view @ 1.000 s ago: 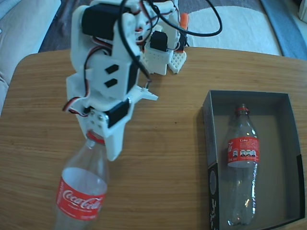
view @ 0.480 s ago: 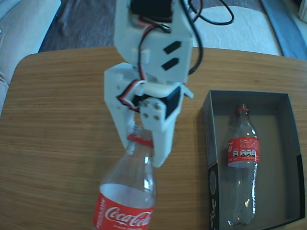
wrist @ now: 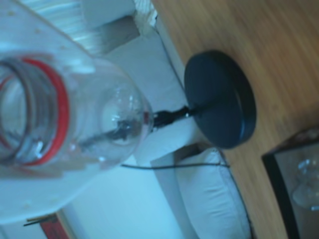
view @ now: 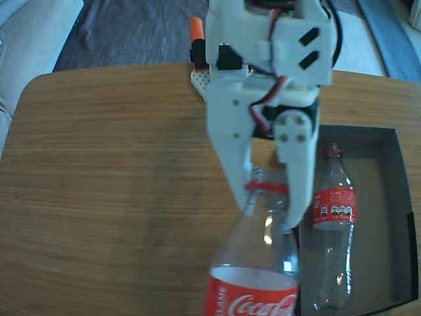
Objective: Grasp the bottles and put them in the box.
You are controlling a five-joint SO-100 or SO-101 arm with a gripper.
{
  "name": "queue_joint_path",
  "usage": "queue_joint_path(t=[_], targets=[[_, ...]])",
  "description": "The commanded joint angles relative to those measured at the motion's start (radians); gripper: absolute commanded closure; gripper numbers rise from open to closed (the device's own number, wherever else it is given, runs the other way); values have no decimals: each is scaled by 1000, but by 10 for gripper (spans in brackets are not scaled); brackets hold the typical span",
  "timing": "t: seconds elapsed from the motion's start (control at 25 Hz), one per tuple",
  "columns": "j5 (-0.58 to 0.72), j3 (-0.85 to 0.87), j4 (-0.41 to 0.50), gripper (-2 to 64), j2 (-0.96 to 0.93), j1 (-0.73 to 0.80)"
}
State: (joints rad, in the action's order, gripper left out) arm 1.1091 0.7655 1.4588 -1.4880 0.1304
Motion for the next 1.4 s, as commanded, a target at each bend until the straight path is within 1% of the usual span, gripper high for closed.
queue_joint_path(t=[0.0,0.24,0.56,0.8,0.96,1.16,1.24,1.36], targets=[[-9,-74,-5,617,-64,49],[-18,-86,-5,617,-64,176],[-213,-71,-18,617,-48,426],[-342,-69,-9,618,-43,589],[-411,-60,-5,618,-43,653],[-477,49,-5,618,-61,727],[-522,77,-12,618,-61,733],[-552,129,-18,618,-61,755]])
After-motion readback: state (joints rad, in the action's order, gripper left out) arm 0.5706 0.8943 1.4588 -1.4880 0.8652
